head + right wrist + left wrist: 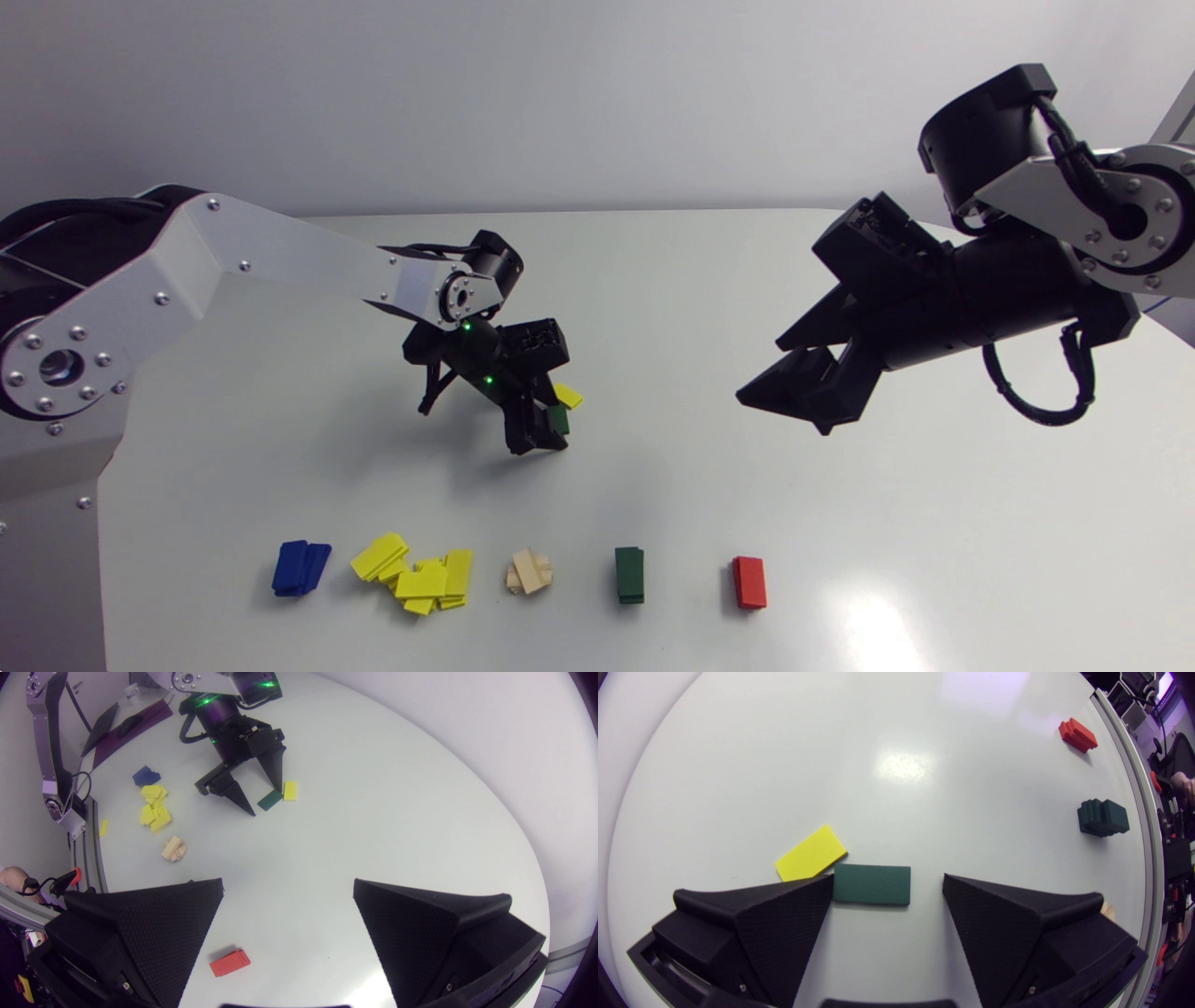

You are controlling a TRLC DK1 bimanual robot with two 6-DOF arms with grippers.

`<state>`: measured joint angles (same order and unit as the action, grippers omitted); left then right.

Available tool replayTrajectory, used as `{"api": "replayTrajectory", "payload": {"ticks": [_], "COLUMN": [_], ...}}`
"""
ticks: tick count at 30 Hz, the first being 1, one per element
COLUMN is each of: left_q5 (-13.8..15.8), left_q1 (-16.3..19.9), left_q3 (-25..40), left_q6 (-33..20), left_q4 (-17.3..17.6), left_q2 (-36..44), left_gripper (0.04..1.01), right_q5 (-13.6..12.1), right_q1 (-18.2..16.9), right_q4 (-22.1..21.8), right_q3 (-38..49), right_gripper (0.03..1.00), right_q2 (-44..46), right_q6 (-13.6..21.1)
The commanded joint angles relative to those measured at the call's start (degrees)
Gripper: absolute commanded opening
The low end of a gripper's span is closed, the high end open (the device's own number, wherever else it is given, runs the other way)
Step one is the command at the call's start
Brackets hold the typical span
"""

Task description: Take domino bricks one by one from the mixed stack on the table and place each onto the existing stack of the same color.

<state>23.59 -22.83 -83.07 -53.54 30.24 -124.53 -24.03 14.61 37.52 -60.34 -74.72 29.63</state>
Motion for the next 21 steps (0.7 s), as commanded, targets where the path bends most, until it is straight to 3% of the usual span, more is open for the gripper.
{"api": "replayTrajectory", "payload": {"ticks": [1,11,14,21], "left_q5": [0.3,0.3,0.4,0.4], "left_q1": [0.3,0.7,0.9,0.9], "left_q3": [-1.0,-0.9,-0.9,-0.4], "left_q6": [-1.6,-2.3,-2.4,-2.4], "left_q4": [1.3,3.2,3.9,6.1], "left_q2": [-2.5,-2.1,-1.3,3.9], "left_gripper": [0.666,0.300,0.254,0.254], "right_q5": [-0.3,-0.3,-0.3,-0.3], "right_q1": [-0.4,-0.3,0.0,0.2], "right_q4": [0.2,0.1,0.0,0.0], "right_q3": [1.4,1.4,1.4,1.9], "right_gripper": [0.979,0.979,0.979,0.979], "right_q2": [0.9,1.0,0.9,1.2], "right_q6": [1.0,1.0,0.8,0.6]}}
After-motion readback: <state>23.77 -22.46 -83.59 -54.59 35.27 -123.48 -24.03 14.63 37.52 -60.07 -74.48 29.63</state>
